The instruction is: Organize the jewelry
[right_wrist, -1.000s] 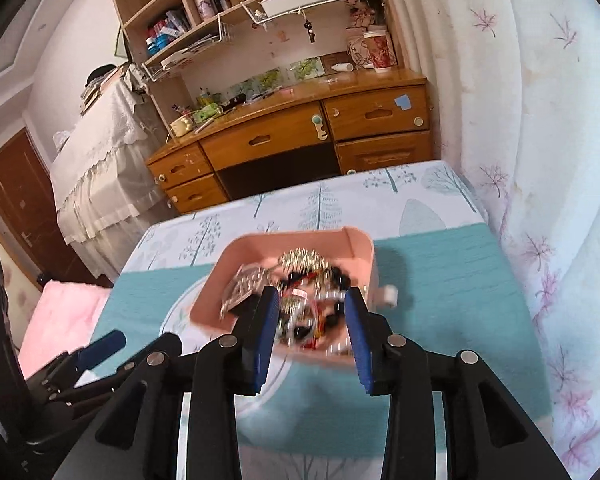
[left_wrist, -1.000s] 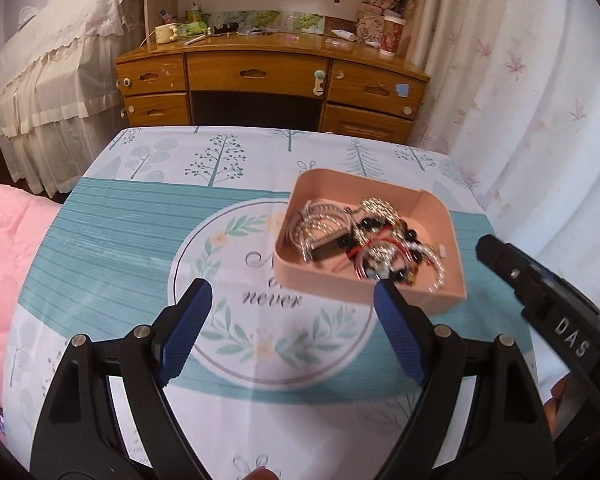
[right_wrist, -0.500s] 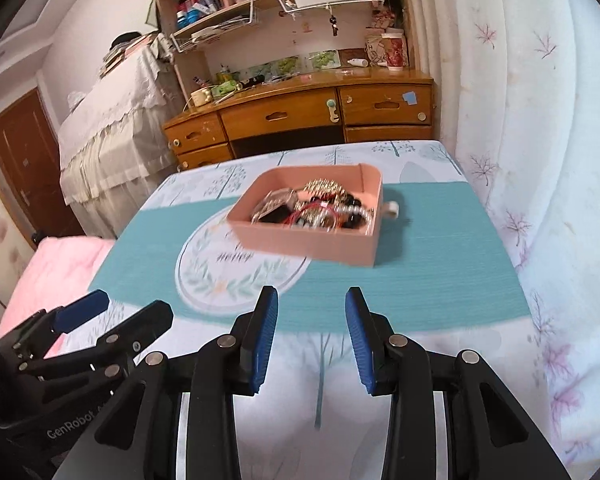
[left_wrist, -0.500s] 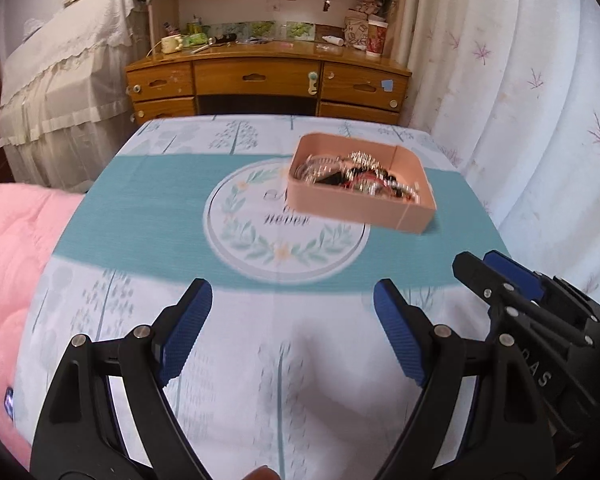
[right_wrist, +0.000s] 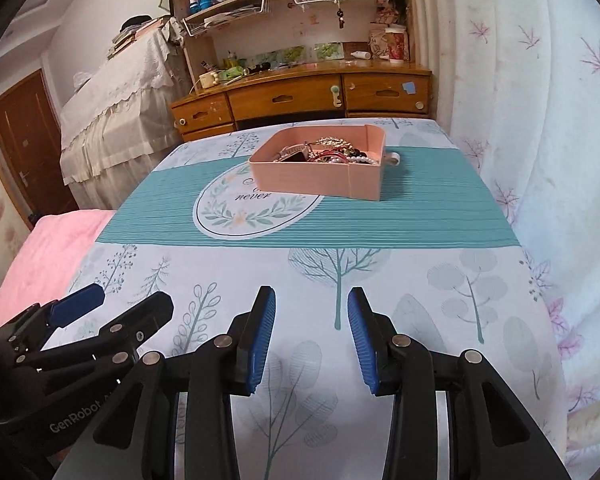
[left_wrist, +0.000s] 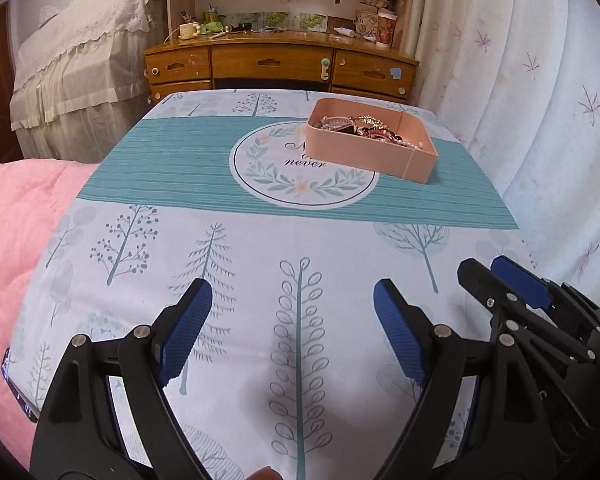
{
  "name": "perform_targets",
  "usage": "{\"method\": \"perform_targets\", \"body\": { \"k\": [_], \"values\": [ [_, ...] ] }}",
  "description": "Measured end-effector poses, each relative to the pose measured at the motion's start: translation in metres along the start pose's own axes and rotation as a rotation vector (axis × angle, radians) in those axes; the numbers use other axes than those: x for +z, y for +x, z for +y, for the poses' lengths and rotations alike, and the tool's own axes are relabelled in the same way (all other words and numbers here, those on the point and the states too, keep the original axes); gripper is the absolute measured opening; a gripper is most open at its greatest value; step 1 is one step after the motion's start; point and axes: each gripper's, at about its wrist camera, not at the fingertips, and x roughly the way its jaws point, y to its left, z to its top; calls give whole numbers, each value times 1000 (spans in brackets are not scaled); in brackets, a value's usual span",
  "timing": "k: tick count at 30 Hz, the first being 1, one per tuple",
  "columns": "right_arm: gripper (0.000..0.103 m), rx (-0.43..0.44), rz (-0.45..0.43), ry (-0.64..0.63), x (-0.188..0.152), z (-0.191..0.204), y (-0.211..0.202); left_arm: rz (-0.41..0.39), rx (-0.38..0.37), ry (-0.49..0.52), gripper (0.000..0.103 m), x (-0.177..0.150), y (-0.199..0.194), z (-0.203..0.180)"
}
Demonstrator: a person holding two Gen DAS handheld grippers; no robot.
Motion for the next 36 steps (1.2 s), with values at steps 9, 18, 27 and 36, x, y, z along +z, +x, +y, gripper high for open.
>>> {"method": "perform_targets", "body": {
  "k": [9, 18, 27, 36],
  "values": [
    [38, -24, 8, 18, -4, -7, -6, 23, -4, -5, 81, -8, 0, -6],
    [38, -40, -5, 10, 1, -6, -9, 9, 2, -3, 81, -9, -4, -5],
    [38, -42, 15, 11, 0, -5, -5, 36, 5, -8, 81, -12, 4, -4],
    [38, -44, 26, 18, -3, -7, 1, 48, 3, -9, 81, -14, 7, -2]
  ]
}}
